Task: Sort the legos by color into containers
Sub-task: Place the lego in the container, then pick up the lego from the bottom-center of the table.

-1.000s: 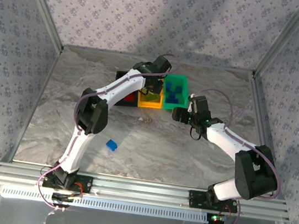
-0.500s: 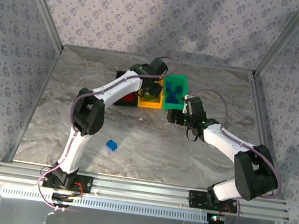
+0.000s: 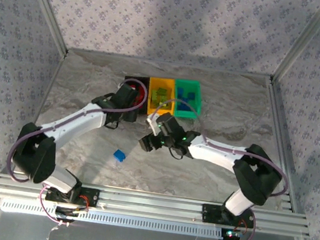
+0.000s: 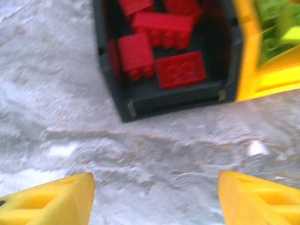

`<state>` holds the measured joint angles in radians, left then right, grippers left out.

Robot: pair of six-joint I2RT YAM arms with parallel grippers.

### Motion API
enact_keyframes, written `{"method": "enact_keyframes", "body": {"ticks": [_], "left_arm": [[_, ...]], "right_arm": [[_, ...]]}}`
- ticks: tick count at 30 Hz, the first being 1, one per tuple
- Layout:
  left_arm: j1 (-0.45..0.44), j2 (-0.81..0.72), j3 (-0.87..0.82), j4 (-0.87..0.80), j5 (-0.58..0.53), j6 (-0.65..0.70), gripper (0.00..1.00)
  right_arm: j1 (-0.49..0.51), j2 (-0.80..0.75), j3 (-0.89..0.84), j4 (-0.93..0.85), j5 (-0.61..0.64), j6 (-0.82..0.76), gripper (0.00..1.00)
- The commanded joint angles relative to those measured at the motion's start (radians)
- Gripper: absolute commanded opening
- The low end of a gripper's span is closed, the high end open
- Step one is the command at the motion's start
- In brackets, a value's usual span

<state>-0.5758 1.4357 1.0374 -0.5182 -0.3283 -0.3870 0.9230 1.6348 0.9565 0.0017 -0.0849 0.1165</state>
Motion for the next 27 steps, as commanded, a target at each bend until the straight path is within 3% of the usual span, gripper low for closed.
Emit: {"method": "enact_keyframes", "body": {"ticks": [1,7,15,27], "left_arm": [[0.029,-0.082,-0.087,0.046,-0.033,-0.027,0.69],[0.117,-0.195,-0.225,0.055,-0.008,-0.039,0.68],[0.255,-0.302,-0.346,0.099,0.106,-0.043,0.68],[0.355,-0.357,-0.443,0.165,0.232,-0.049,0.68]], "right_arm": [[0.054,0.080,0.069,-0.024,-0.050,-0.069,0.83],[0.122,0.143,0.125,-0.018,-0.081,-0.064,0.83],[0.209,0.216,0.222,-0.067,-0.102,-0.069,0.83],[0.220,0.395,0.411,-0.237,-0.056,-0.050,0.80]]}}
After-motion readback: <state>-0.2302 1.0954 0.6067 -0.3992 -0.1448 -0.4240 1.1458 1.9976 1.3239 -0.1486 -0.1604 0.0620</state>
